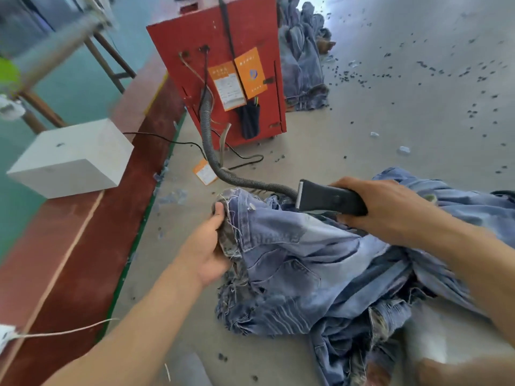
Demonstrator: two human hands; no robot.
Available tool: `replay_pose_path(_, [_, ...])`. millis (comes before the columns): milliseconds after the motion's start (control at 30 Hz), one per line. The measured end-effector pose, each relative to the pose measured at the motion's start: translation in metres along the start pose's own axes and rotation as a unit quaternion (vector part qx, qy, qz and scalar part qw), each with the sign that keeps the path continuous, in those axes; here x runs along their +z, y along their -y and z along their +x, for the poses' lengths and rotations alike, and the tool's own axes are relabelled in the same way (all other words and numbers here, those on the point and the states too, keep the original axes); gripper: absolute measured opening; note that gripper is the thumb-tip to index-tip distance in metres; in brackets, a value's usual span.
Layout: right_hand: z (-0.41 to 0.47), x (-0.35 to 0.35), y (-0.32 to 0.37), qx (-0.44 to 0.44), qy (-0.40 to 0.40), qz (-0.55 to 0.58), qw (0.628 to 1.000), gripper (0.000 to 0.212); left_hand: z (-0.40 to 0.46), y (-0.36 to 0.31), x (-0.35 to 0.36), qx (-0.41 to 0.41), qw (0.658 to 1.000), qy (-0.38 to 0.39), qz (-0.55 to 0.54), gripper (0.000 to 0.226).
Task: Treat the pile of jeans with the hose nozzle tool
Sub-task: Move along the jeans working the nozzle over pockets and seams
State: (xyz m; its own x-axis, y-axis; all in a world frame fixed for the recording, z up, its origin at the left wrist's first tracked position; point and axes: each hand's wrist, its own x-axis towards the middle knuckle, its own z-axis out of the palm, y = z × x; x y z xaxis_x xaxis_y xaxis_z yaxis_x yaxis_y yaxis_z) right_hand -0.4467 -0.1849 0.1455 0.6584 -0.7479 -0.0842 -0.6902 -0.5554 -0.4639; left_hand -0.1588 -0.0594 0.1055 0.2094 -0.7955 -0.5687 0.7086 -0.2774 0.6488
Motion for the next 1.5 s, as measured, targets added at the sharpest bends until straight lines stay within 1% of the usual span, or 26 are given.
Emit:
replay_pose_path(67, [-0.006,-0.003,-0.004,-0.005,-0.009,0.013,1.0,0.041,-0.004,0.01,0.006,-0.023,0.999,0.019,0.03,0.029])
replay_pose_path(133, [-0.011,-0.005,-0.004,-0.013,-0.001,0.018,1.0,0.041,-0.005,0.014,0.007,-0.022,0.998,0.03,0.048,0.027])
replay_pose_path(200, [-0.017,-0.007,0.003,-0.016,0.018,0.001,1.0,0.044,-0.004,0.013,0.001,-0.017,0.998,0.036,0.038,0.029])
replay_pose_path(300, [-0.024,-0.001,0.022,-0.012,0.039,-0.021,0.999,0.057,-0.002,0.01,-0.006,-0.009,0.999,0.038,0.011,0.02])
replay_pose_path(400, [-0.031,0.012,0.045,-0.029,0.033,-0.014,0.999,0.048,0.003,0.006,-0.01,-0.003,1.0,0.006,-0.004,0.019])
replay_pose_path(467, [-0.036,0.018,0.056,-0.042,0.04,-0.014,0.998,0.047,0.005,0.006,-0.01,-0.007,1.0,0.016,0.024,0.018])
replay_pose_path(533, [-0.037,0.025,0.063,-0.047,0.034,-0.027,0.998,0.042,0.004,0.007,-0.008,-0.011,0.998,0.031,0.063,0.025])
replay_pose_path(633, [-0.033,0.033,0.071,-0.031,0.025,-0.068,0.997,0.041,0.004,0.008,-0.003,-0.013,0.997,0.045,0.064,0.027])
replay_pose_path(833, [-0.022,0.045,0.082,0.005,0.079,-0.111,0.991,0.041,0.008,0.009,0.006,0.001,0.997,0.06,0.049,0.026])
replay_pose_path(900, [-0.014,0.046,0.086,0.017,0.055,-0.099,0.993,0.04,0.009,0.012,0.008,0.003,0.997,0.058,0.049,0.025])
replay_pose_path(967, [-0.006,0.042,0.087,0.033,0.028,-0.061,0.997,0.038,0.01,0.014,0.009,0.001,0.997,0.064,0.05,0.026])
replay_pose_path(1033, [-0.005,0.034,0.084,0.034,0.043,-0.046,0.997,0.036,0.009,0.015,0.01,0.0,0.996,0.074,0.045,0.027])
replay_pose_path(1133, [-0.013,0.028,0.082,0.025,0.077,-0.057,0.995,0.035,0.01,0.017,0.011,-0.004,0.997,0.078,0.026,0.026])
replay_pose_path(1233, [-0.017,0.024,0.084,0.021,0.083,-0.062,0.994,0.035,0.011,0.02,0.014,-0.007,0.998,0.067,0.016,0.026])
replay_pose_path(1400, [-0.023,0.02,0.091,0.016,0.103,-0.058,0.993,0.037,0.015,0.016,0.014,0.013,0.999,0.02,-0.028,0.026])
replay_pose_path(1500, [-0.013,0.025,0.09,0.027,0.096,-0.057,0.993,0.033,0.011,0.023,0.017,0.008,0.999,0.034,-0.03,0.028])
